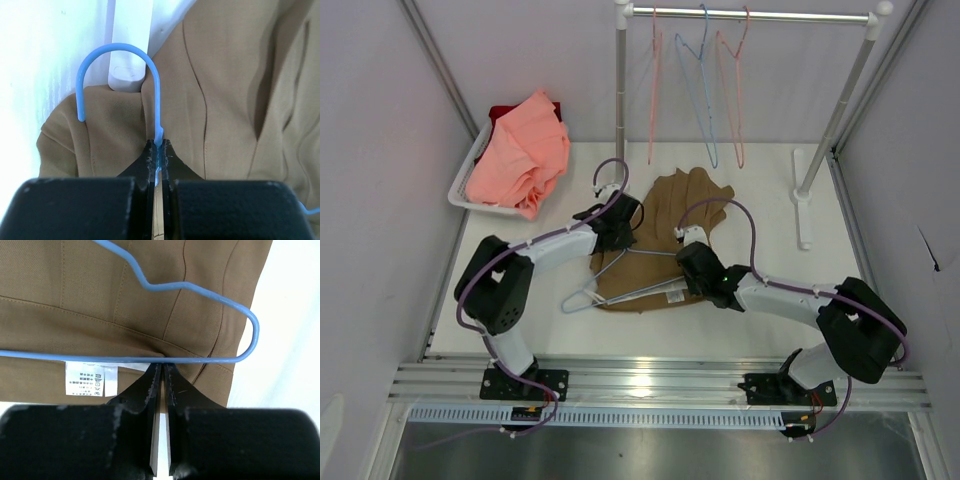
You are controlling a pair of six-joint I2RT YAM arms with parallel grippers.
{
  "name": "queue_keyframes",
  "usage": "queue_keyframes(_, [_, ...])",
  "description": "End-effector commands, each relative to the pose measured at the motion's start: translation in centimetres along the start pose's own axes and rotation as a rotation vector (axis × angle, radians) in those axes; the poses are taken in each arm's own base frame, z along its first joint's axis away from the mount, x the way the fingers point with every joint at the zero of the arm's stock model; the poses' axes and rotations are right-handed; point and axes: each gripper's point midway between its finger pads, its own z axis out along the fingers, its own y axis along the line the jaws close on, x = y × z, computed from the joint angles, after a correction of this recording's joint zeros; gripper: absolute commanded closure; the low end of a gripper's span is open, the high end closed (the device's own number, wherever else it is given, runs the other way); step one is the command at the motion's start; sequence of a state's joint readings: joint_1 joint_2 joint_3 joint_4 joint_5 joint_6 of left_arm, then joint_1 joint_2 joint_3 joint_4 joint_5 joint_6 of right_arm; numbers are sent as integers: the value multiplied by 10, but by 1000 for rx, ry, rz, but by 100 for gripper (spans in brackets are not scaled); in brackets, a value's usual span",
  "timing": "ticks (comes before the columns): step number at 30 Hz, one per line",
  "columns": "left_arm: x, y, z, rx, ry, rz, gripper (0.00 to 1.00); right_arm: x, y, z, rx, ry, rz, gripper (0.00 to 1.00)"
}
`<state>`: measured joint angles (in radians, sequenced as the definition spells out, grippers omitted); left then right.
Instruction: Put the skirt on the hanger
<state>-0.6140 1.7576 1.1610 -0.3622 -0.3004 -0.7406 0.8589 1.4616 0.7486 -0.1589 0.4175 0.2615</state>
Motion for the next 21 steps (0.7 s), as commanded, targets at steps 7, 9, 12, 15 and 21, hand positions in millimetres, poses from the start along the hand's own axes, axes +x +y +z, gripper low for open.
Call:
queue_keyframes(7, [-21, 4, -23, 40, -102, -1, 100, -34, -9, -4, -99, -12, 110, 94])
queue_keyframes(9, [-17, 9, -21, 31, -99, 0, 100, -41, -10, -6, -100, -21, 112, 94])
queue_keyframes(12, [-14, 11, -22, 29, -103, -3, 100, -52, -13, -10, -97, -40, 116, 93])
queue_keyframes(15, [-14, 11, -26, 34, -121, 0, 100, -59, -15, -8, -92, -43, 119, 93])
queue_keyframes(21, [-12, 19, -29, 5, -142, 14, 100, -61, -18, 0, -92, -19, 109, 93])
